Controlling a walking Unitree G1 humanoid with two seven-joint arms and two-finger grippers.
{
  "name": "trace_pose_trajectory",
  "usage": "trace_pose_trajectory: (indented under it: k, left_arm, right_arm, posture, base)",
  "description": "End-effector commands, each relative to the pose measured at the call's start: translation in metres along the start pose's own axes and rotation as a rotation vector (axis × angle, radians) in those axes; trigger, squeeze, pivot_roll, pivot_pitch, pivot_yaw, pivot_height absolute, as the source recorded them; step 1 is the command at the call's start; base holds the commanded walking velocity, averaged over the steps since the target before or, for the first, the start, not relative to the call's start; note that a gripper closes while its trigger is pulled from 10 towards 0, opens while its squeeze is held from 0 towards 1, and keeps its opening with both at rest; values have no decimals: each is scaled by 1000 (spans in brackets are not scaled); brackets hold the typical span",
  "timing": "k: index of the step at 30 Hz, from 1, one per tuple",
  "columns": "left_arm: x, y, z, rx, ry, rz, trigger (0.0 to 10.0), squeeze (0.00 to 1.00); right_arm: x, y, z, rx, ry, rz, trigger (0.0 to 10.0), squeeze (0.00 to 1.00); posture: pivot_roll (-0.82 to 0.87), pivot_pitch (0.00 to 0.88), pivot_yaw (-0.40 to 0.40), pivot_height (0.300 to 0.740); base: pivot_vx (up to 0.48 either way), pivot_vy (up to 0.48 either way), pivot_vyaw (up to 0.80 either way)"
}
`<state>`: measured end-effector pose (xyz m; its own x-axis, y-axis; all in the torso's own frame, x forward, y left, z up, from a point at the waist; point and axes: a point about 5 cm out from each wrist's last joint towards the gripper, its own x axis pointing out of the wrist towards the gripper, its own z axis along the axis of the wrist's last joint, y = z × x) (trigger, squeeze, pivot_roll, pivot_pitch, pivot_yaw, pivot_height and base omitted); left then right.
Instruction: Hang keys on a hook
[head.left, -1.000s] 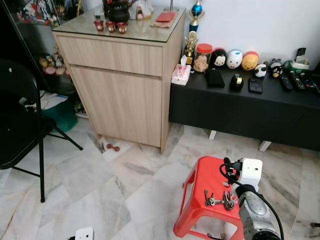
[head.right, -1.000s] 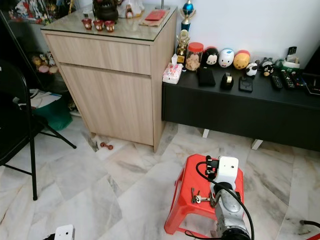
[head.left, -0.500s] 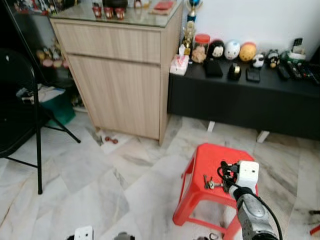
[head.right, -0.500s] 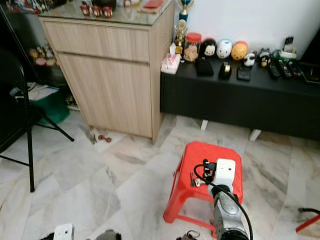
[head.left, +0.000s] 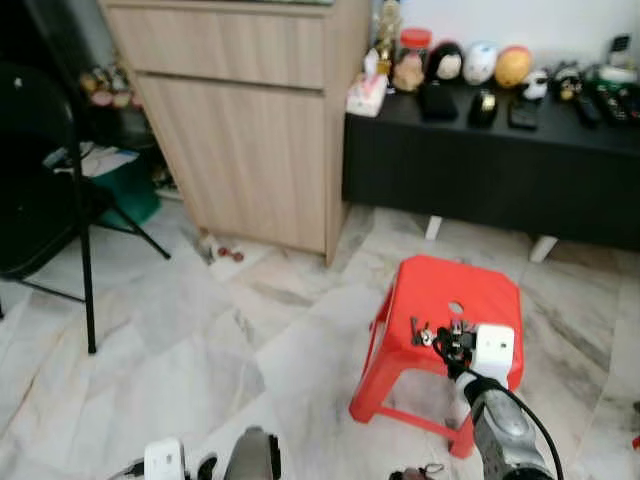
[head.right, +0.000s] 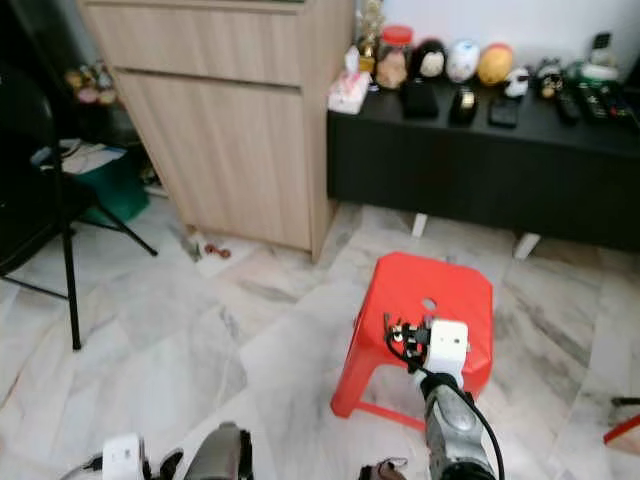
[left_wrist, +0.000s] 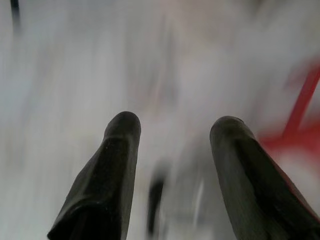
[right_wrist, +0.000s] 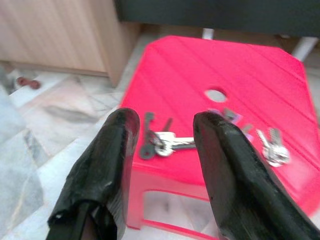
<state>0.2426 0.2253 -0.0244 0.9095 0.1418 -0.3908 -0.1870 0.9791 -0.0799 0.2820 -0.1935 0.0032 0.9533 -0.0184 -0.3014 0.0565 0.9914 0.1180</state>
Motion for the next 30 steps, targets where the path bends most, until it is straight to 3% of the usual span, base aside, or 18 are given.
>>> trace_pose_trajectory:
  k: [1,10,18,30]
  left_arm:
    - [4,1,16,2,-85,-1,10000,0]
    - [6,-6,35,12,-206,-43,10000,0]
    - [1,-2,11,0,-69,-34,10000,0]
    - [3,-6,11,-2,-51,-56,10000,0]
  right_arm:
    - [-1,0,-3,7,14,-2,10000,0]
    - [-3,-2,-5,9,23,0,10000,0]
    - [-2,0,-5,13,29,14,10000,0]
    - [-4,-2,-10,14,51,9,10000,0]
  posture:
    - [91,90,-30,642]
    - [101,94,-33,642]
    - [92,91,-28,642]
    - [90,92,-27,642]
  base:
    - [0,0,0]
    - [0,0,0]
    - [0,0,0]
    - [242,0,0]
